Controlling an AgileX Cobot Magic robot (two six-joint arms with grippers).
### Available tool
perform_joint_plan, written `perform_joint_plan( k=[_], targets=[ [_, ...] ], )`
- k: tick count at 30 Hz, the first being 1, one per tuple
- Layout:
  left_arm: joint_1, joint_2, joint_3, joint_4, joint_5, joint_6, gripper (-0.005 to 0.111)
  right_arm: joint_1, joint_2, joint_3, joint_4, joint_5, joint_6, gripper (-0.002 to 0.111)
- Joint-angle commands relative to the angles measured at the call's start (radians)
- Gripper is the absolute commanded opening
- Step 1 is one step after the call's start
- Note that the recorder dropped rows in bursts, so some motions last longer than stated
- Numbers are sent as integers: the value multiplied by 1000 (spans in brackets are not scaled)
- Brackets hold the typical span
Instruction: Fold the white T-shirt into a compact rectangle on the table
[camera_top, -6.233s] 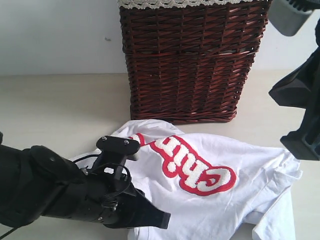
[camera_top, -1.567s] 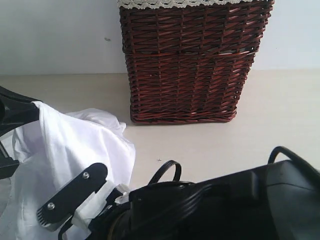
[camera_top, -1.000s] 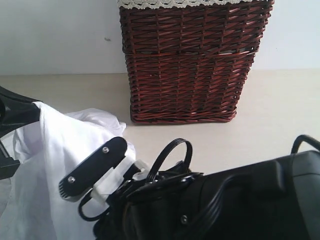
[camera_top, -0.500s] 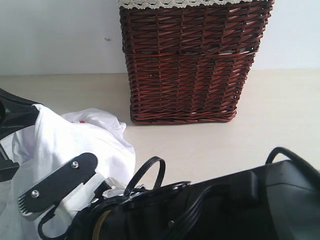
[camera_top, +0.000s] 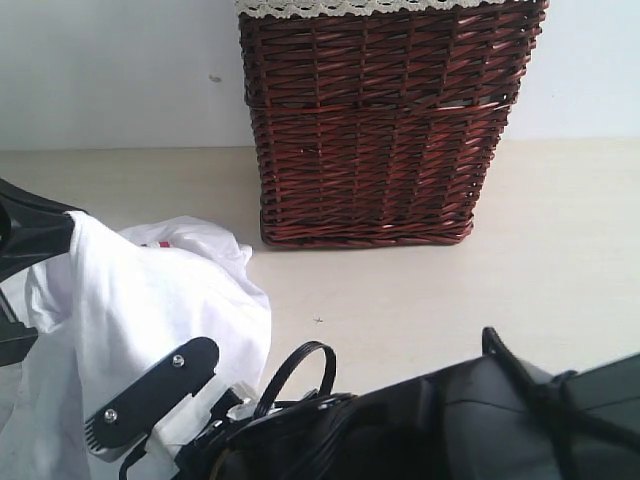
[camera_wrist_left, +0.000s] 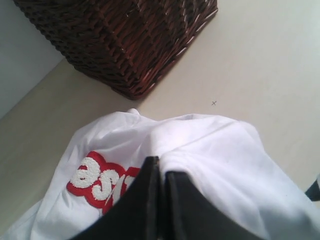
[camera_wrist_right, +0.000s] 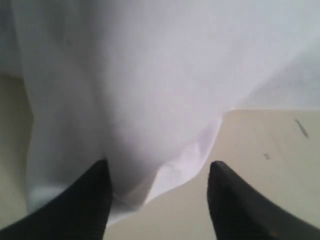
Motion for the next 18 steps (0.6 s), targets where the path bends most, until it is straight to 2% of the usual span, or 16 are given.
perform_joint_plan(
  k=[1,3,4,6,9,13,15,18],
  targets=[
    [2,-7,-5,-11,-6,-6,0,0,12,2,-10,-32,-45,25],
    [2,-7,-5,-8,-6,-6,0,0,7,2,-10,14,-98,5],
    [2,-7,-5,-8,-6,-6,0,0,1,2,-6,53,-128,0],
    [2,-7,-5,-8,-6,-6,0,0,-20,2,-6,164,-175,0],
    [2,-7,-5,-8,-6,-6,0,0,-66,2,-29,426,-255,0],
    [2,-1,-5,-8,0,-6,0,0,-151,2,-167,763,-263,0],
    [2,9,-5,-8,19,-3,0,0,-217,2,-252,873,-315,0],
    [2,42,-5,-30,58,19,0,0,-297,2,-330,877,-400,0]
  ],
)
